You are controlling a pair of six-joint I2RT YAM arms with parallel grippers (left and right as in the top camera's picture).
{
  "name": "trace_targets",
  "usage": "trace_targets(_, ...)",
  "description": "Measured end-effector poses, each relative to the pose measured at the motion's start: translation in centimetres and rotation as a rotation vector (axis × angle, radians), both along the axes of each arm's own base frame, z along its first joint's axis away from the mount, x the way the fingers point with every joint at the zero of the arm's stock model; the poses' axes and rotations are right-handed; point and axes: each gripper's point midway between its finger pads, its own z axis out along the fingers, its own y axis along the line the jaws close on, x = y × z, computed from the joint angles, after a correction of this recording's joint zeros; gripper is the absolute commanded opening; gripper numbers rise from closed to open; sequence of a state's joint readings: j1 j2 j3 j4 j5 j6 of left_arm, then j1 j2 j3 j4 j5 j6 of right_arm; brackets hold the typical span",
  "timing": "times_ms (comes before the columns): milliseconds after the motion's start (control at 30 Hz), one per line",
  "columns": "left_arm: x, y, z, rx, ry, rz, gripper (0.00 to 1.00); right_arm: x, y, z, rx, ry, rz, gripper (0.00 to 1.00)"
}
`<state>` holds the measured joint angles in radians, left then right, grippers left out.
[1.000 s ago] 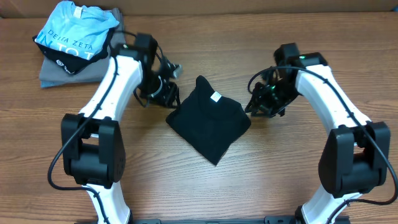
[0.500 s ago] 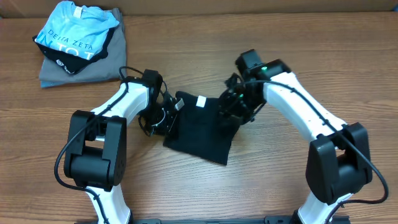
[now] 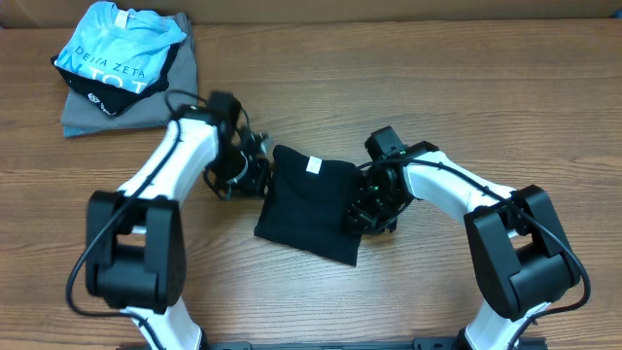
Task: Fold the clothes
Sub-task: 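Grasp both sides of the folded black shirt and lift it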
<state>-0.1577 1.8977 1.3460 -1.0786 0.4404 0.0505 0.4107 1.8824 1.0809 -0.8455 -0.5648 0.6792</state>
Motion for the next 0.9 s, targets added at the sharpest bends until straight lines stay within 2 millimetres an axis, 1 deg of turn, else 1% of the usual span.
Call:
trace_targets(67,1.1,0.3,1.2,0.002,-0.055,0.008,0.37,0.0,-0.4,-0.2,-0.005,0.011,-0.017,0.31)
trace_targets(133,1.4,0.3,1.5,0.004,-0.075,0.009,0.37,0.1,-0.6,-0.2,-0.006,0.014,-0.028,0.31)
trace_targets(267,2.1,-0.4,0.7,0.002,-0.124,-0.012,0.42,0.2,-0.5,-0.2,-0.005,0.011,-0.035,0.31)
trace_targets(367,2.2,-1.5,-0.5,-0.004,-0.164,-0.044,0.41,0.3,-0.5,-0.2,-0.003,0.006,-0.036,0.31)
trace_targets(400,1.9,-1.9,-1.0,-0.004,-0.164,-0.056,0.37,0.3,-0.5,-0.2,-0.003,0.006,-0.037,0.31)
trace_targets(433,1.6,-2.2,-1.5,-0.001,-0.163,-0.067,0.27,0.3,-0.5,-0.2,-0.004,0.007,-0.038,0.31)
trace_targets(467,1.2,-2.5,-2.0,0.002,-0.159,-0.080,0.20,0.4,-0.5,-0.3,-0.004,0.006,-0.038,0.31)
trace_targets(500,0.8,-2.6,-2.6,0.007,-0.155,-0.088,0.10,0.3,-0.5,-0.2,-0.004,0.007,-0.038,0.31)
trace_targets(533,0.6,-2.6,-3.2,0.017,-0.157,-0.095,0.05,0.4,-0.5,-0.2,-0.004,0.006,-0.038,0.31)
trace_targets(633,-0.1,-1.7,-4.6,0.071,-0.137,-0.097,0.04,0.4,-0.4,-0.3,-0.002,0.002,-0.038,0.31)
trace_targets(733,-0.1,-0.4,-4.9,0.144,-0.123,-0.072,0.09,0.5,-0.4,-0.2,-0.001,0.001,-0.037,0.31)
trace_targets(767,-0.1,0.1,-4.9,0.167,-0.118,-0.063,0.18,0.5,-0.4,-0.3,0.000,-0.001,-0.034,0.29)
trace_targets(800,-0.1,0.8,-4.8,0.194,-0.107,-0.048,0.28,0.4,-0.4,-0.3,0.000,-0.003,-0.029,0.29)
trace_targets(833,0.2,1.5,-4.6,0.218,-0.101,-0.027,0.34,0.4,-0.5,-0.3,0.001,-0.006,-0.022,0.28)
trace_targets(900,0.9,2.6,-3.9,0.250,-0.103,0.007,0.39,0.0,-0.7,-0.3,-0.003,-0.003,0.003,0.26)
